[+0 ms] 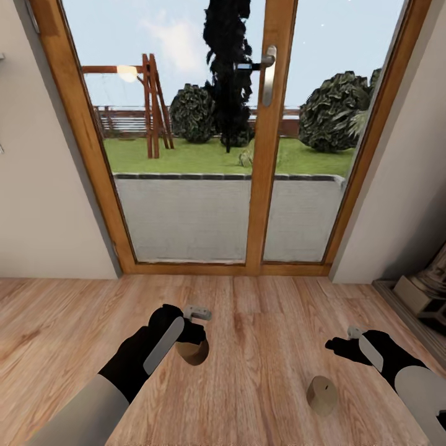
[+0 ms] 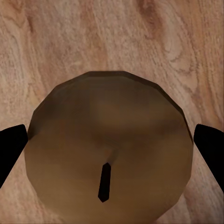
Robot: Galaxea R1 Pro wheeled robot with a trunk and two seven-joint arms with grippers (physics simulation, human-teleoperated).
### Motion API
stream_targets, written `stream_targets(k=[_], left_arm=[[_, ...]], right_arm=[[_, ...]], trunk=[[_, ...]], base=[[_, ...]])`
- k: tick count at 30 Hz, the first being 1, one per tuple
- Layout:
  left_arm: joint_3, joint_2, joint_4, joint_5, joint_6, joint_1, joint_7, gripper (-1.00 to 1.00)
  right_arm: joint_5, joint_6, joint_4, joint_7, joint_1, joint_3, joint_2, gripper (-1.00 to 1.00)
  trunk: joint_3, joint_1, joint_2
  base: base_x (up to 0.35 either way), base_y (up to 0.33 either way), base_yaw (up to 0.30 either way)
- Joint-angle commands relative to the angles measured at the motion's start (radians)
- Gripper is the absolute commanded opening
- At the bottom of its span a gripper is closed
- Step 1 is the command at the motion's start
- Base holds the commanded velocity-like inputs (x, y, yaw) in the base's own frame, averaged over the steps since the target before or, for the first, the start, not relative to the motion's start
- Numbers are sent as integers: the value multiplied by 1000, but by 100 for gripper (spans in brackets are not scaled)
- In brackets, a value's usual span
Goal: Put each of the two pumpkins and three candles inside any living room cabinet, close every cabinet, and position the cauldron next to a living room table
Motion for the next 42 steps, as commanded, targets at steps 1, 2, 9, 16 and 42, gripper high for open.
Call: stream_targets(k=[1,2,9,16,42], left_arm=[[-1,0,-1,10,2,-1,11,-100],[-1,0,-1,11,2,-1,11,-100],[-1,1,-2,12,2,-1,11,-100],[0,3,-40,9,2,1,11,-100],[0,4,-54,8,2,3,11,-100]], right_arm=[[1,4,-1,4,-1,6,-1,100],[1,5,-3,6,-1,5,-1,100],[0,4,-14,13,1,5,-2,100],[-1,1,-15,14,1,5,0,100],[-3,-65,-25,-24,-30,2,39,100]], trunk=[[-5,0,-1],[-9,1,-1],[-36,4,-3],[-63,7,-4],[-163,19,-10]], base=[[0,0,0],[0,0,0],[0,0,0],[0,0,0],[0,0,0]])
